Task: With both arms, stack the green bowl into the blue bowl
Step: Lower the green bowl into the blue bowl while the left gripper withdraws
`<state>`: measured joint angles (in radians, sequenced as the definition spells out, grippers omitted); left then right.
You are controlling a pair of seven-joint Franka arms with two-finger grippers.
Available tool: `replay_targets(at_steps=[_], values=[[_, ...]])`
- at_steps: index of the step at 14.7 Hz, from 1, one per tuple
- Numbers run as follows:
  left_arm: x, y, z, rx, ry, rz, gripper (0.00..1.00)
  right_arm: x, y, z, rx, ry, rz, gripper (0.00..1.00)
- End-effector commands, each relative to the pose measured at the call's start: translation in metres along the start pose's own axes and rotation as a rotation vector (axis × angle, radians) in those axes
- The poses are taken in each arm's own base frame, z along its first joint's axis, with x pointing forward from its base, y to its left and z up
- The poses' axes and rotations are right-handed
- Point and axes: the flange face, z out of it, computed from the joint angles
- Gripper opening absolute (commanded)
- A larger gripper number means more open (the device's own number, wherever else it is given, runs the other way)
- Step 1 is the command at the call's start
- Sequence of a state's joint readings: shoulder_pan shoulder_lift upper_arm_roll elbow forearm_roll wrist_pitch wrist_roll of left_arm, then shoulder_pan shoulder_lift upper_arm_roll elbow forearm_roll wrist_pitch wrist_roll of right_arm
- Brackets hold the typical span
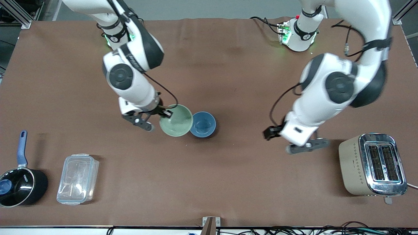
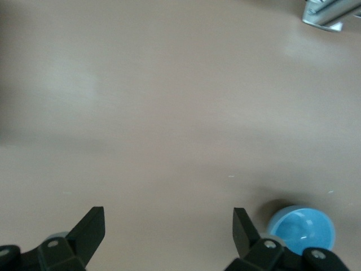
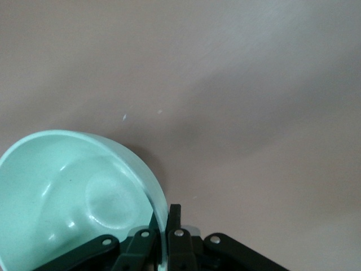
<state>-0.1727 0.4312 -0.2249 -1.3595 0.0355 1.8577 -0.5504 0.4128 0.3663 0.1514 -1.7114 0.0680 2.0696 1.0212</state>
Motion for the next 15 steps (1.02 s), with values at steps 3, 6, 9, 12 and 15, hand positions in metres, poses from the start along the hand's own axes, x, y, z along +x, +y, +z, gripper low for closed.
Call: replay_targets(at_steps=[3,6,9,12,15], values=[[-0.009,-0.062,-0.072,0.058,-0.006,0.042,1.00,-0.039,-0.040,0.046,0.021,0.004,0.032,0.01],[-0.018,-0.100,-0.113,0.078,-0.014,0.107,1.00,-0.047,-0.048,0.069,0.011,0.022,0.029,0.01],[-0.035,-0.126,-0.152,0.094,-0.026,0.170,1.00,-0.052,-0.053,0.089,0.008,0.032,0.024,0.02],[-0.043,-0.141,-0.173,0.097,-0.010,0.201,1.00,-0.061,-0.058,0.104,0.010,0.031,0.029,0.02],[-0.049,-0.166,-0.198,0.100,0.028,0.180,1.00,-0.064,-0.059,0.115,0.011,0.029,0.026,0.02]])
